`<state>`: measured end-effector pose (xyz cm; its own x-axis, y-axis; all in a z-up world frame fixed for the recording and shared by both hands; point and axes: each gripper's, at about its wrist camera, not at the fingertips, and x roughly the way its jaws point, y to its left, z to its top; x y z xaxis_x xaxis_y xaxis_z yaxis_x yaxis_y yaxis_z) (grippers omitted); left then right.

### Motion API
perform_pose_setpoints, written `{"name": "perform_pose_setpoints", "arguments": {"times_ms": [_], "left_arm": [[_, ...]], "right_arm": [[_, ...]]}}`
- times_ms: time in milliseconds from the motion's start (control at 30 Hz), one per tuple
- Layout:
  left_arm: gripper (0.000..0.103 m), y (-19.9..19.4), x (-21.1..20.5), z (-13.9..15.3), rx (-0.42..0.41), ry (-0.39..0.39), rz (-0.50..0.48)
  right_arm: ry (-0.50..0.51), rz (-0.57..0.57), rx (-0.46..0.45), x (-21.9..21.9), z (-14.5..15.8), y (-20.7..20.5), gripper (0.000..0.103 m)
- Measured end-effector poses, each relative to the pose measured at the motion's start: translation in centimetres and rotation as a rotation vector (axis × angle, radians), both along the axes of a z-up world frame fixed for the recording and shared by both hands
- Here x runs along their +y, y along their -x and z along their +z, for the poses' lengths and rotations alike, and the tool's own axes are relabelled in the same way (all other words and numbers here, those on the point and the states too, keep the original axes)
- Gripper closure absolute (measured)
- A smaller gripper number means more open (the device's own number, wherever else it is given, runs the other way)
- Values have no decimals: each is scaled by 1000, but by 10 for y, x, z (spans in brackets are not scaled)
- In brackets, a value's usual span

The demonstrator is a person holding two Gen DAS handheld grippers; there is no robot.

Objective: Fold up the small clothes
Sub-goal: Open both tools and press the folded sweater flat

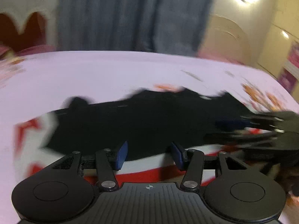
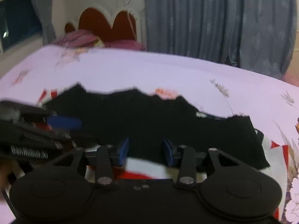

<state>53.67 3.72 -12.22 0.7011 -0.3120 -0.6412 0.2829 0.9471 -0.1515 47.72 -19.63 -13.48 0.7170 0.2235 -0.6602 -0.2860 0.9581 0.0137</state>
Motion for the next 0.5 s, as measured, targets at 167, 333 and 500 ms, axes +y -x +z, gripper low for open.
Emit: {"name": "perform_pose_setpoints", "arguments": {"times_ms": [167,333,500], "left_arm": [[60,10,53,-3,-18,38,48],[50,25,7,11,-73,-105,65],[43,57,-51,16,-94,-68,-76]], "right_arm": [[24,-303,-23,-92,-5,22,67],[115,-287,-78,-71,9,34,63],[31,-123,-85,-26,17,49,63]]}}
